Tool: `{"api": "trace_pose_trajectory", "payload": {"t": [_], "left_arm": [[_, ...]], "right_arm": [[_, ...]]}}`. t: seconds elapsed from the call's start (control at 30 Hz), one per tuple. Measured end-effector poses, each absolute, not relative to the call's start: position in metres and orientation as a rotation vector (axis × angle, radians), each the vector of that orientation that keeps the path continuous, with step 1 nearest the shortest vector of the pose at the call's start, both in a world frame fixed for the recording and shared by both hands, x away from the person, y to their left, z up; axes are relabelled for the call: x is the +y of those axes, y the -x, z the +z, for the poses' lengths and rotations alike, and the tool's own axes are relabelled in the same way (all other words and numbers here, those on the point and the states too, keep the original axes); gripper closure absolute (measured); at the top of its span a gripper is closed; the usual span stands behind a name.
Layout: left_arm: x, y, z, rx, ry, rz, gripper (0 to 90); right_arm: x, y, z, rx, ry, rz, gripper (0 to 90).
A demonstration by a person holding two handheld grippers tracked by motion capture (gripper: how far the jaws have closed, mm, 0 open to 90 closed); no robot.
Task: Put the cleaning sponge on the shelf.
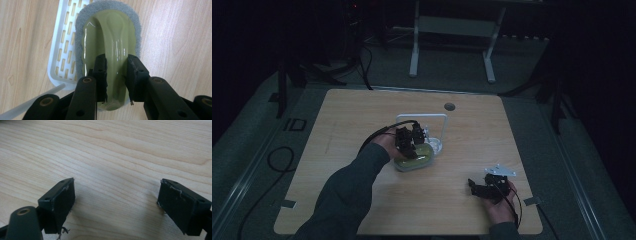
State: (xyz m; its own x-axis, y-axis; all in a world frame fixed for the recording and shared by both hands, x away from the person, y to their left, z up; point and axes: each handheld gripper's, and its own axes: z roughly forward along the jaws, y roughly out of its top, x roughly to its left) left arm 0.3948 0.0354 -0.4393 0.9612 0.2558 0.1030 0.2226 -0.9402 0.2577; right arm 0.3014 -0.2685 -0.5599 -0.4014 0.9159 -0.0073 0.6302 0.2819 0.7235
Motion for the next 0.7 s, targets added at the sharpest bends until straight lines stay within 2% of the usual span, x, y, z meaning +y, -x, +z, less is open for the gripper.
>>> {"api": "trace_pose_trajectory", "payload": {"t": [0.7], "left_arm": [[0.0266, -0.4014, -0.433, 0.233, -2.915, 0.27, 71.8]], "right_arm": [[-0.2686, -0.3014, -0.5599, 2.133, -1.387, 0.906, 13.9]]}}
